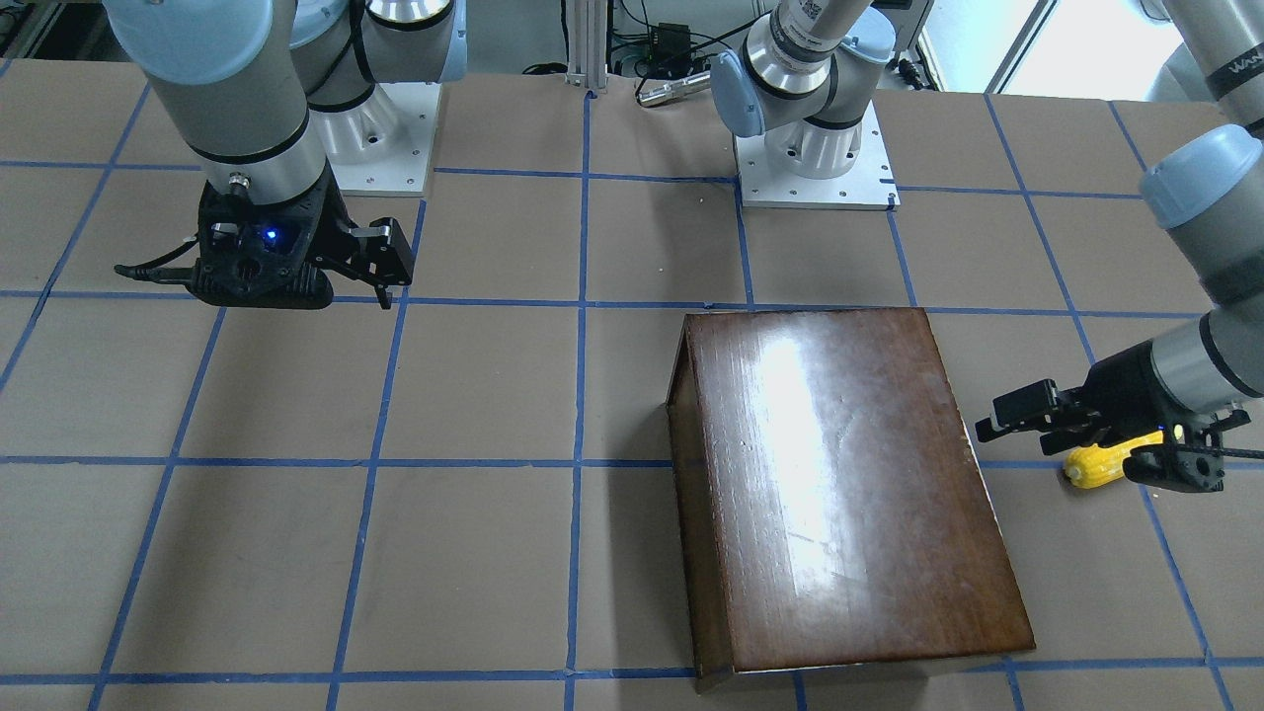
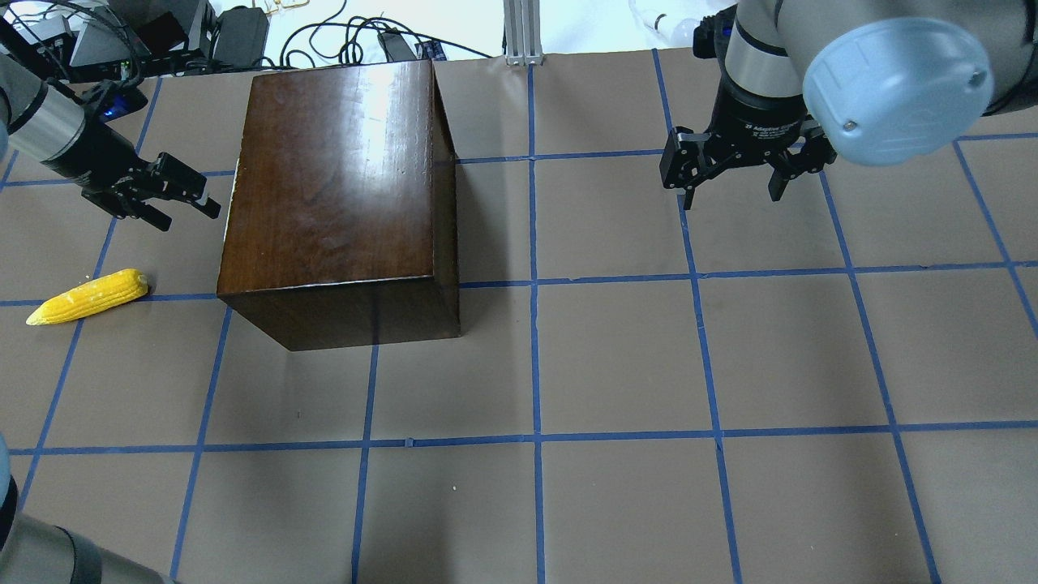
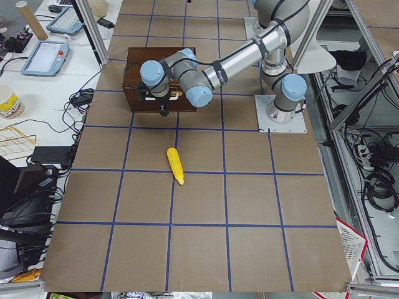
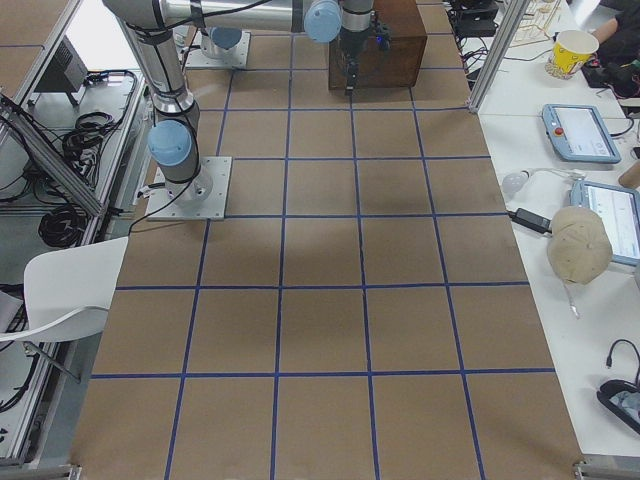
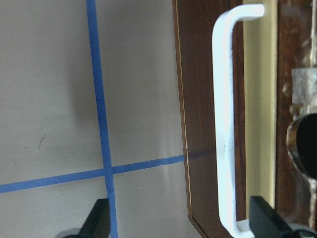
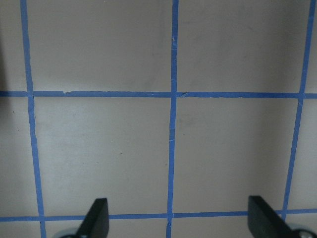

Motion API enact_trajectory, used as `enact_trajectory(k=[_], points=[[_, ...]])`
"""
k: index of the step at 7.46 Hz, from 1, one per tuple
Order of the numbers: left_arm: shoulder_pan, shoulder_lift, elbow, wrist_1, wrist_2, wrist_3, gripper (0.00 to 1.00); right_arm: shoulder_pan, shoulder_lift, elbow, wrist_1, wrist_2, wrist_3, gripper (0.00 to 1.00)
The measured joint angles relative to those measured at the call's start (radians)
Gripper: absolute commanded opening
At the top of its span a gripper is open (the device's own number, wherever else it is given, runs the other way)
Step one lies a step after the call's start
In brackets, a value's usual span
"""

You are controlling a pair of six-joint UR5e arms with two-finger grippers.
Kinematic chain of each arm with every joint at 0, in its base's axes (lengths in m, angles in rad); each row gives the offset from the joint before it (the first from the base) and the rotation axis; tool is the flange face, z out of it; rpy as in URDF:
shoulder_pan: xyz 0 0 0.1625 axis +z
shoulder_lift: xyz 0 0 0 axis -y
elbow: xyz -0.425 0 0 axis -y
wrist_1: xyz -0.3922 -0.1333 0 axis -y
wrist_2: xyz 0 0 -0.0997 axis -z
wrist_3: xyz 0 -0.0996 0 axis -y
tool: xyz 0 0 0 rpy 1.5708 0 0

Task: Open drawer and put corn inside
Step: 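Close the left gripper on the white drawer handle, then pull the drawer outward with the left gripper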

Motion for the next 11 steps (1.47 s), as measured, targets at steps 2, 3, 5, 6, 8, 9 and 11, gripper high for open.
enact_trajectory(k=[2,3,5,6,8,9,11], points=[[0.0,-0.021,0.003,0.01,-0.024,-0.006,1.0,0.0,0.0,0.0,0.001,0.0,0.0,1.0],[-0.001,-0.031,0.003,0.017,-0.035,-0.009,1.0,0.0,0.0,0.0,0.0,0.0,0.0,1.0],[-0.001,-0.043,0.003,0.022,-0.057,-0.012,1.0,0.0,0.0,0.0,0.0,0.0,0.0,1.0],[-0.002,-0.046,0.003,0.023,-0.07,-0.012,1.0,0.0,0.0,0.0,0.0,0.0,0.0,1.0],[-0.002,-0.053,0.002,0.023,-0.082,-0.014,1.0,0.0,0.0,0.0,0.0,0.0,0.0,1.0],[-0.002,-0.056,0.001,0.026,-0.085,-0.015,1.0,0.0,0.0,0.0,0.0,0.0,0.0,1.0],[-0.002,-0.068,0.001,0.038,-0.086,-0.016,1.0,0.0,0.0,0.0,0.0,0.0,0.0,1.0]])
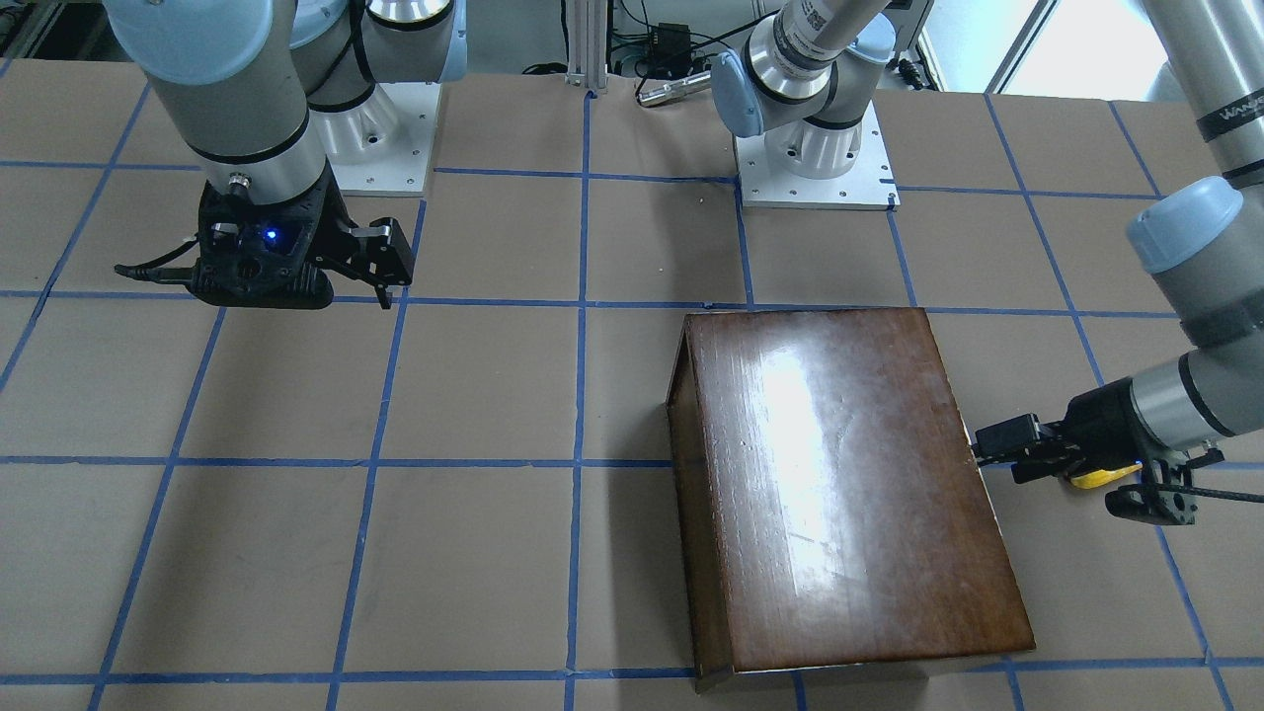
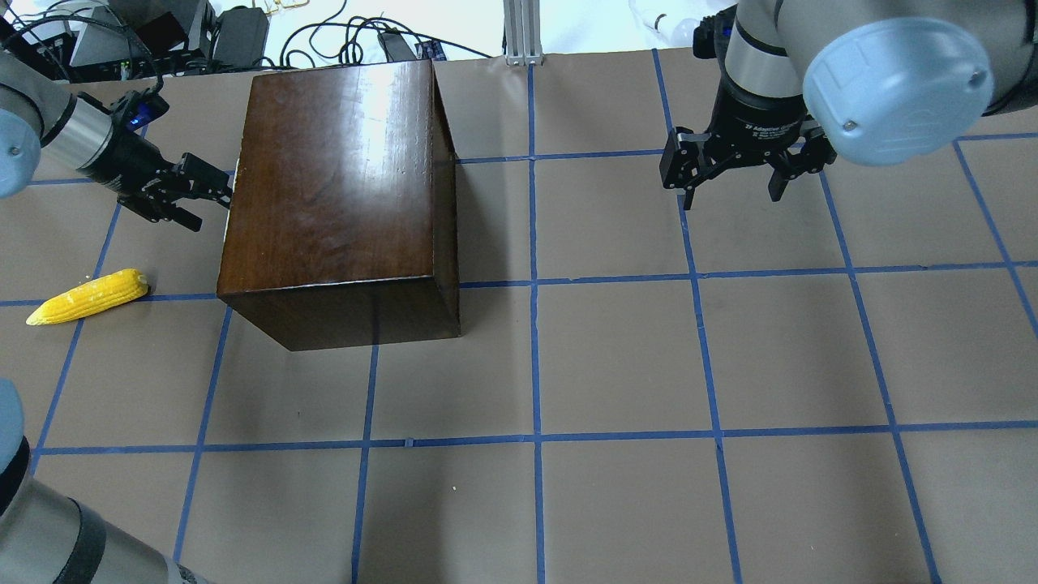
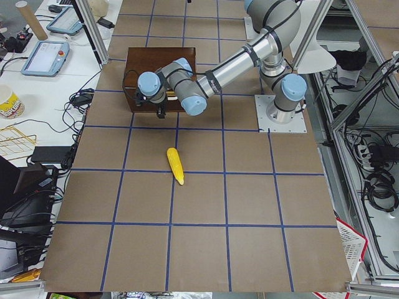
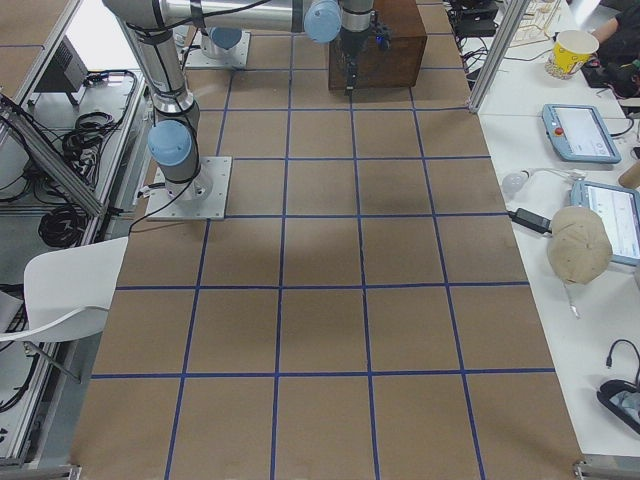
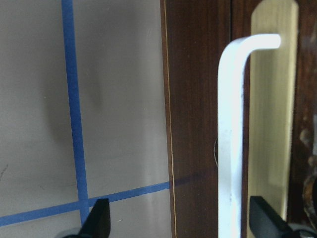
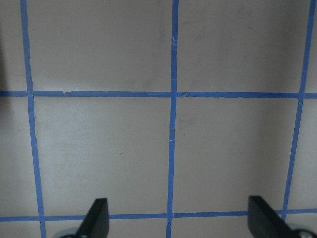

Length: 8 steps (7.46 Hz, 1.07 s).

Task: Open drawer and put corn inside
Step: 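Pull the drawer outward with the left gripper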

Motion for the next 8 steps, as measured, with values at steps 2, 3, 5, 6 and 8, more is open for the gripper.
enact_trajectory(k=[2,3,5,6,8], points=[[0.0,-0.012,-0.003,0.012,0.001,-0.005,1.0,0.0,0.0,0.0,0.0,0.0,0.0,1.0],[-0.001,-0.014,-0.005,0.014,0.001,-0.012,1.0,0.0,0.0,0.0,0.0,0.0,-0.001,1.0],[0.0,-0.014,-0.005,0.016,0.005,-0.033,1.0,0.0,0.0,0.0,0.0,0.0,0.0,1.0],[0.0,-0.014,-0.003,0.017,0.007,-0.044,1.0,0.0,0.0,0.0,0.0,0.0,0.0,1.0],[0.0,-0.011,-0.007,0.048,0.011,-0.05,1.0,0.0,0.0,0.0,0.0,0.0,0.0,1.0]])
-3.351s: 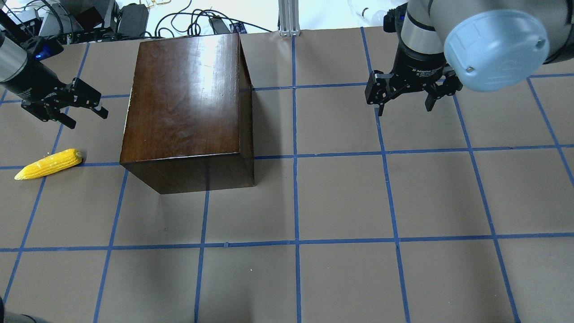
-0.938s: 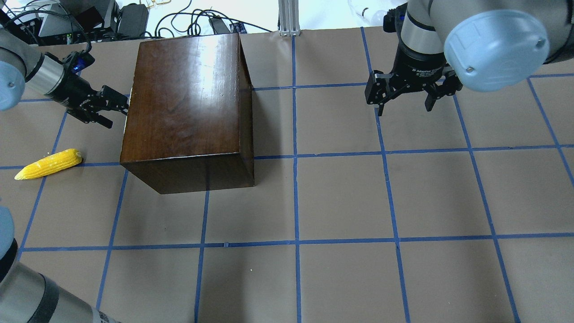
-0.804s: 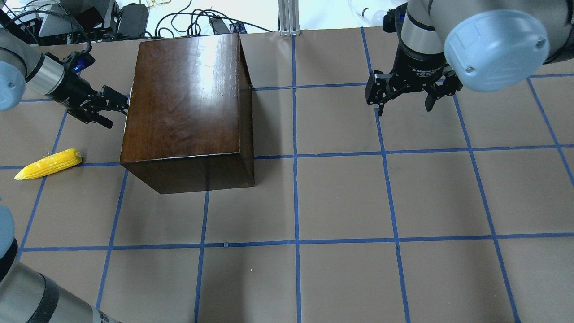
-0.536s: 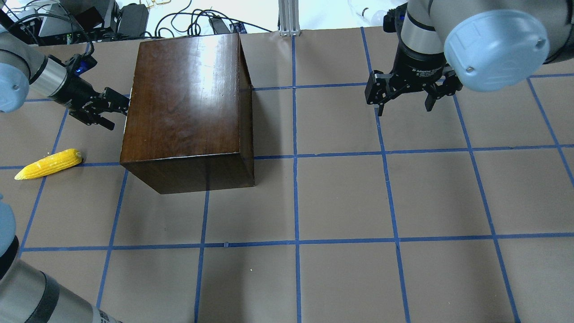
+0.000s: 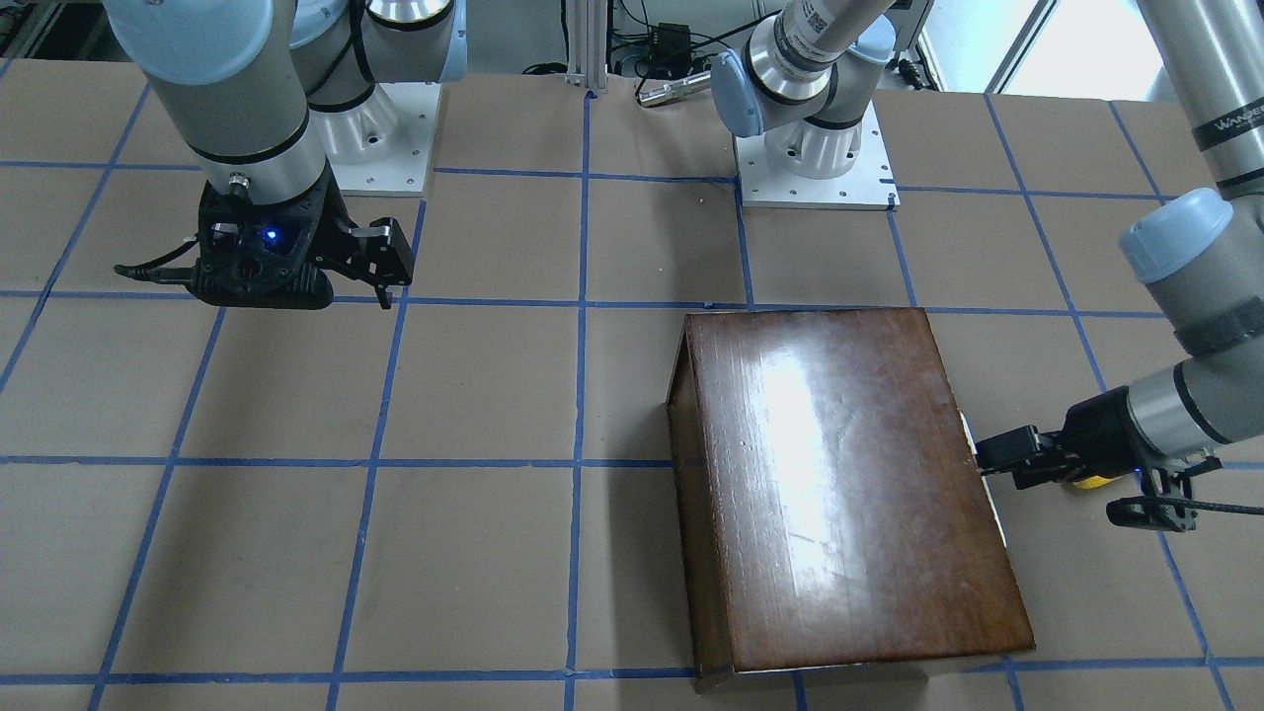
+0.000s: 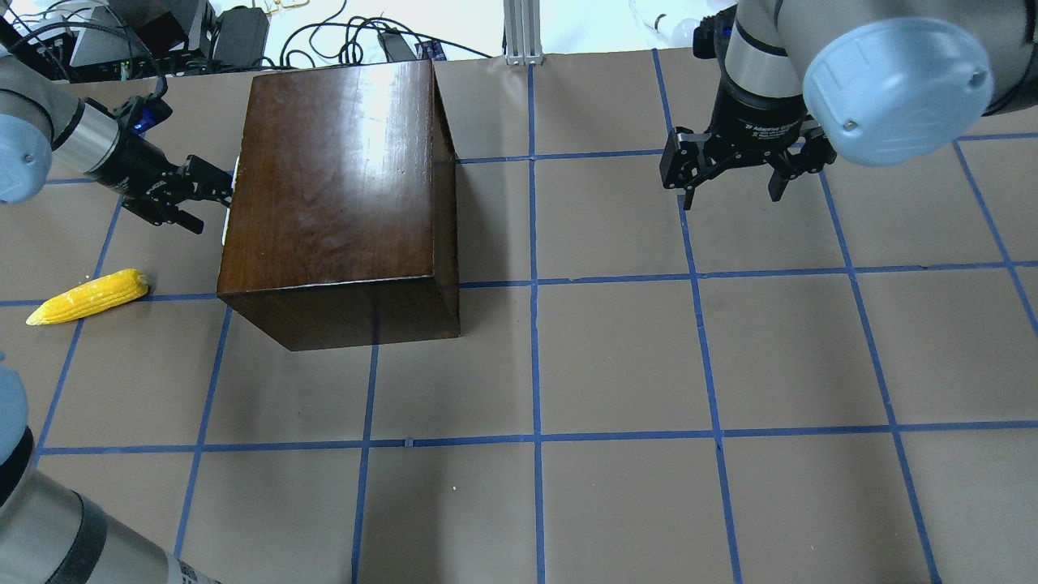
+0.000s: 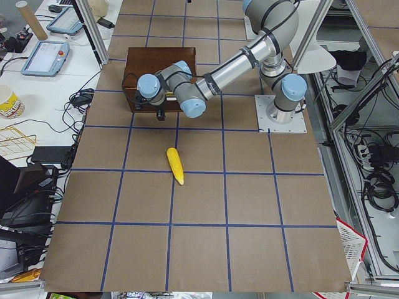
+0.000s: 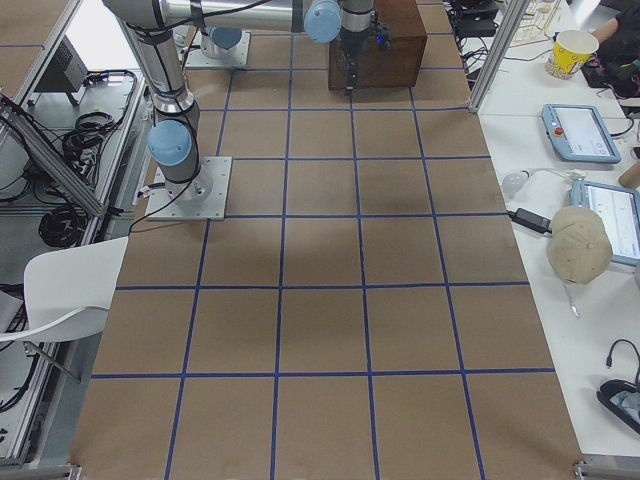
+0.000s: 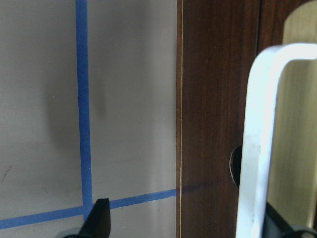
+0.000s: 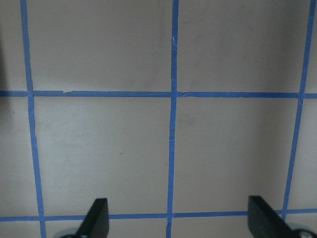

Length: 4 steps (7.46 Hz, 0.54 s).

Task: Open drawer and put corn inside
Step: 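Pull the drawer outward with the left gripper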

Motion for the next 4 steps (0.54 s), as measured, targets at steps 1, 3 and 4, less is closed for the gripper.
enact_trajectory(k=[1,3,4], points=[[0.0,0.002,-0.002,0.019,0.009,0.001,1.0,0.0,0.0,0.0,0.0,0.0,0.0,1.0],[0.0,0.003,-0.008,0.053,0.037,0.003,1.0,0.0,0.0,0.0,0.0,0.0,0.0,1.0],[0.001,0.004,-0.008,0.059,0.044,0.003,1.0,0.0,0.0,0.0,0.0,0.0,0.0,1.0]])
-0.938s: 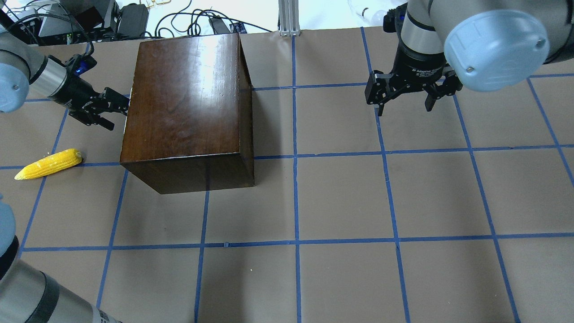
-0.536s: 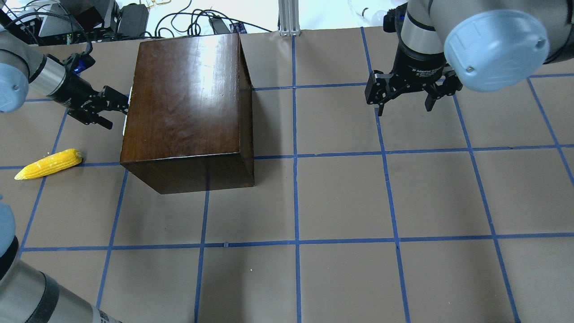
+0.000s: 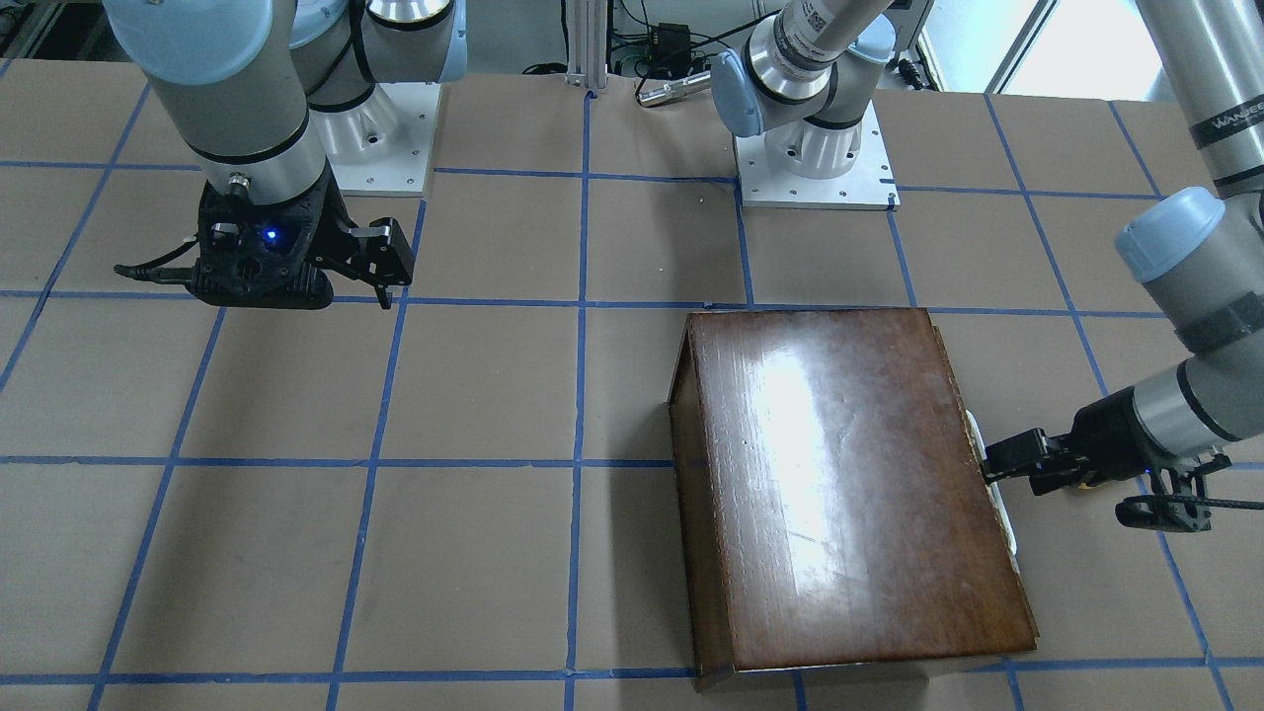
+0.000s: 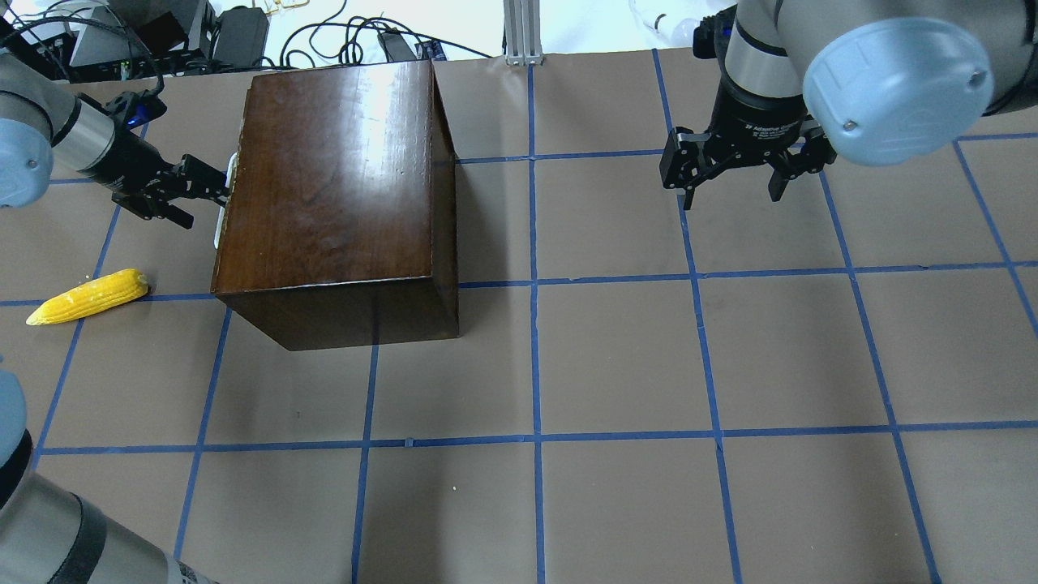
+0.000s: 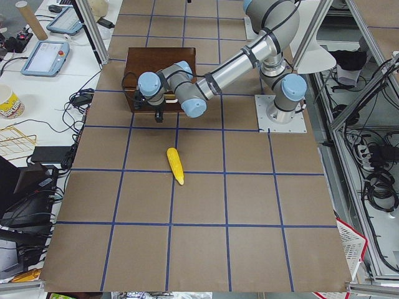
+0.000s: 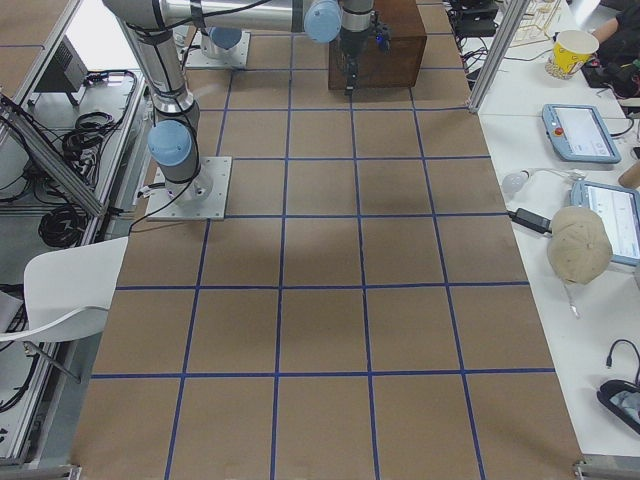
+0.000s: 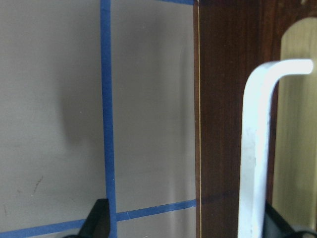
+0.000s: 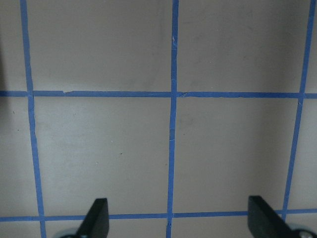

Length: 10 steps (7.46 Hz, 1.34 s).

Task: Open drawer and put corn inside
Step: 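Pull the drawer outward with the left gripper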

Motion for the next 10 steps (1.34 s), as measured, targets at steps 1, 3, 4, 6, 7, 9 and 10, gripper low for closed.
enact_trajectory(k=[1,3,4,6,7,9,10], points=[[0.006,0.003,0.001,0.003,0.009,-0.001,1.0,0.0,0.0,0.0,0.0,0.0,0.0,1.0],[0.034,0.009,0.001,0.004,0.027,0.0,1.0,0.0,0.0,0.0,0.0,0.0,-0.001,1.0],[0.05,0.01,0.001,0.004,0.03,0.0,1.0,0.0,0.0,0.0,0.0,0.0,0.0,1.0],[0.069,0.015,0.001,0.004,0.033,0.001,1.0,0.0,0.0,0.0,0.0,0.0,0.0,1.0],[0.084,0.015,0.001,0.004,0.032,0.002,1.0,0.0,0.0,0.0,0.0,0.0,0.0,1.0],[0.11,0.016,0.002,0.004,0.032,0.002,1.0,0.0,0.0,0.0,0.001,-0.001,0.0,1.0],[0.113,0.018,0.003,0.004,0.032,0.002,1.0,0.0,0.0,0.0,0.001,0.0,0.0,1.0]])
